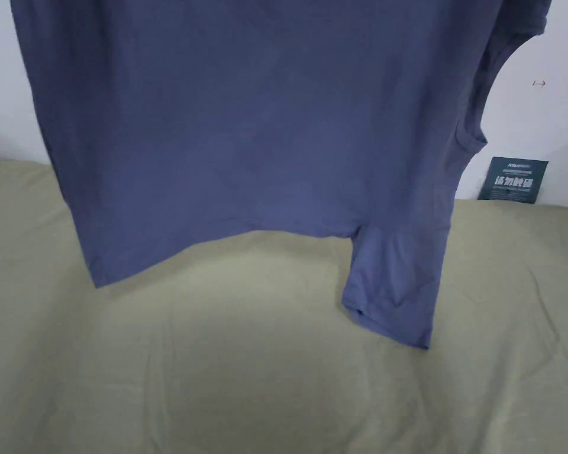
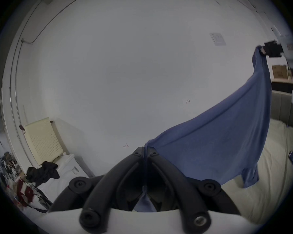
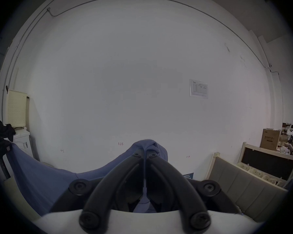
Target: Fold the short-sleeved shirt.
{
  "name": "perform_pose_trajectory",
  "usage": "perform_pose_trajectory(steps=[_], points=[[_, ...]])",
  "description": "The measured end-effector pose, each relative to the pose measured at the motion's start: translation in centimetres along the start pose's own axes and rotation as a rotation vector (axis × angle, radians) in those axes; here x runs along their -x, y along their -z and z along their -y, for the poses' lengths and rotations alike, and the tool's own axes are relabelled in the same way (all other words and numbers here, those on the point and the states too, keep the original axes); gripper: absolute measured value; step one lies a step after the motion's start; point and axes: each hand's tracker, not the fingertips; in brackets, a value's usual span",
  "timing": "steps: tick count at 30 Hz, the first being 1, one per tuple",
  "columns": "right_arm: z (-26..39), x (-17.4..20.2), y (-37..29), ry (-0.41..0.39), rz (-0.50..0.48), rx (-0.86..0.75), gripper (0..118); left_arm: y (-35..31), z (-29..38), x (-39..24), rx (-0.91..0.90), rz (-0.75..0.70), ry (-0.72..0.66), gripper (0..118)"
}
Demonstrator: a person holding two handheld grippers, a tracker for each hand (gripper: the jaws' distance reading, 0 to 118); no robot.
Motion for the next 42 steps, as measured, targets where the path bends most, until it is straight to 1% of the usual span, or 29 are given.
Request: perform_pose_trajectory(steps=[4,8,10,12,14,15,17,18,20,21,22,25,27,31,33,37,39,42], points=[[-1.2,-0.7,-1.2,0.037,-0.007,-0.025,3,-0.4,-0.8,0.3,-0.023,0.000,-0.005,1],[-1.6,-0.4,-2.7,0.047,-0.022,-0.039,3,-1.2,-0.6,0.4,-0.022,0.023,-0.012,1],[-1.3,0.0,-3.1,0.025,-0.045,-0.026,3,-1.6,-0.1,0.6,-0.013,0.023,-0.013,1],[-0.6,0.5,-3.8,-0.025,-0.075,0.000,3,-2.0,1.0,0.9,0.003,0.030,-0.011,1],[0.6,1.0,-4.6,-0.040,-0.098,0.022,3,-2.9,2.4,1.2,0.028,0.042,-0.017,1],[1.4,1.2,-5.2,-0.037,-0.124,0.028,3,-3.3,3.1,1.3,0.055,0.064,-0.025,1],[3.0,1.8,-6.4,-0.048,-0.137,0.062,3,-4.2,4.9,1.6,0.063,0.076,-0.017,1],[3.9,1.9,-6.8,-0.040,-0.165,0.083,3,-4.6,5.9,1.7,0.074,0.084,-0.015,1],[5.6,2.0,-8.1,-0.028,-0.164,0.110,3,-5.6,7.7,1.9,0.096,0.102,-0.022,1],[6.6,1.9,-8.7,-0.022,-0.184,0.129,3,-6.0,8.6,2.1,0.099,0.112,-0.023,1],[7.4,1.8,-9.3,-0.018,-0.180,0.144,3,-6.5,9.5,2.2,0.107,0.127,-0.025,1],[9.7,1.6,-11.3,-0.042,-0.191,0.172,3,-8.1,11.8,2.3,0.137,0.154,-0.018,1],[11.1,1.0,-12.8,-0.049,-0.198,0.185,3,-9.4,13.4,2.3,0.149,0.164,-0.028,1],[12.6,-0.5,-15.7,-0.035,-0.215,0.217,3,-12.6,15.5,2.5,0.157,0.198,-0.040,1],[13.2,-1.1,-17.4,-0.050,-0.235,0.242,3,-14.5,16.2,2.3,0.156,0.225,-0.033,1],[14.5,-2.1,-21.6,-0.060,-0.259,0.248,3,-18.1,17.7,1.6,0.164,0.249,-0.006,1],[15.4,-2.3,-24.3,-0.061,-0.289,0.256,3,-19.6,18.7,1.2,0.175,0.266,0.000,1],[17.5,-2.6,-27.7,-0.063,-0.299,0.273,3,-22.3,21.3,0.8,0.205,0.294,-0.042,1]])
